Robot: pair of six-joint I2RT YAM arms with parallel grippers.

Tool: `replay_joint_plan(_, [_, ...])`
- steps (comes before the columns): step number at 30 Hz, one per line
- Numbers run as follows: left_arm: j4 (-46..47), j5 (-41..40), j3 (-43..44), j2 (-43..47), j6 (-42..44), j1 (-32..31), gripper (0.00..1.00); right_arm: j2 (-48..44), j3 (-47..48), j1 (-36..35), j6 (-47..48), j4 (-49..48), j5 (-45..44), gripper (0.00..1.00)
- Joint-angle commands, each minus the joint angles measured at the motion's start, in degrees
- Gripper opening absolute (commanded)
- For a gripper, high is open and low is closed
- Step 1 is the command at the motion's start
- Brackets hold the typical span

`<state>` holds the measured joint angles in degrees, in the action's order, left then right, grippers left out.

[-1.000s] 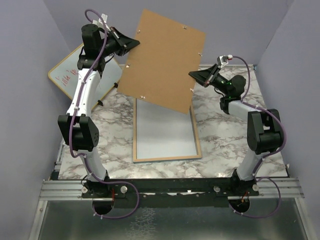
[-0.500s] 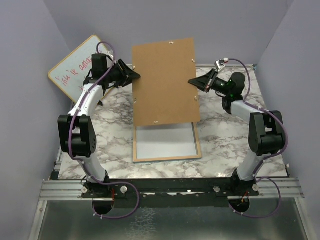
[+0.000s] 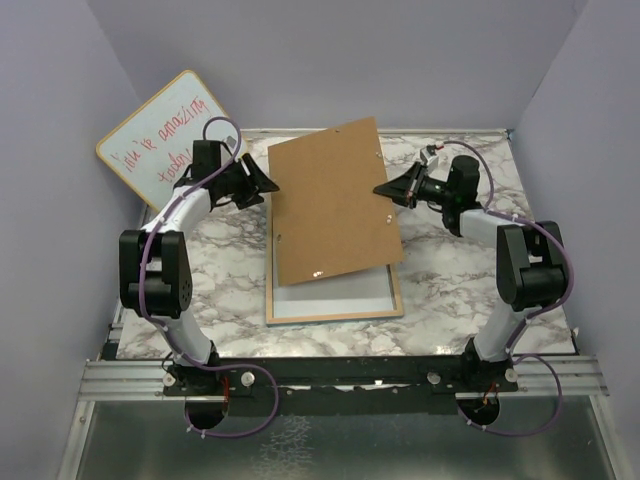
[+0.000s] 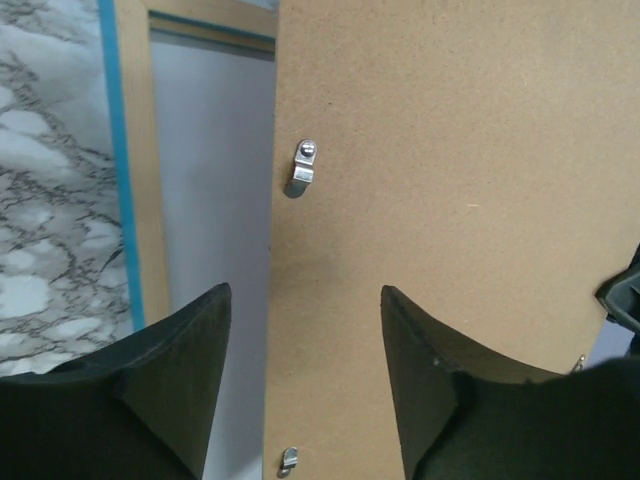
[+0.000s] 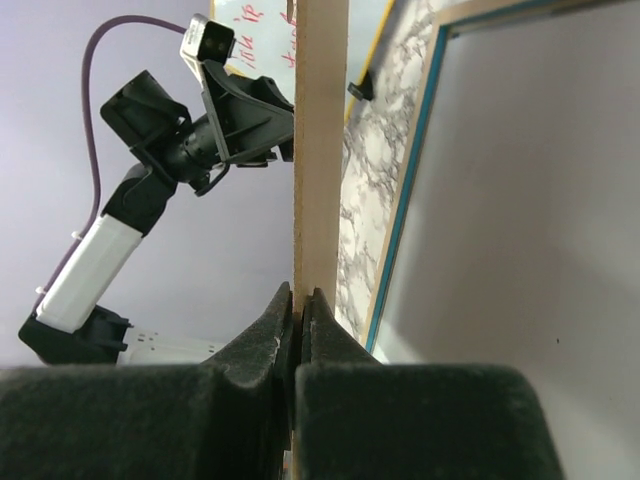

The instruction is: Put the photo into the frame

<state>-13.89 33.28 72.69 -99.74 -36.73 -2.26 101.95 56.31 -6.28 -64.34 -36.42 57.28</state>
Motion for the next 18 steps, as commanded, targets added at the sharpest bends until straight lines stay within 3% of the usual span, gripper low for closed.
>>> replay_joint_plan(1, [-3.35,-5.40,-0.91,-1.00,5.08,0.14,0.66,0.92,-2.04,0.22,-0.15,-0.30,2.45,0.00])
replay_joint_plan(8, [-5.48,-12.99,-1.30,-3.45,7.24,0.15,0.79,0.25,-8.26,0.17,-0.85,-2.24,1.49,0.00])
replay_joint_plan(11, [-5.56,-14.54,-2.02,-4.78,7.71,0.17,0.78,1.32,-9.17,0.22,-0.42,-2.76,0.96,0.00])
replay_joint_plan(18, [-5.54,-15.83,-2.46,-9.31,8.87,0.07,0.49,4.52,-11.15,0.10,-0.41,-5.26,0.27,0.01])
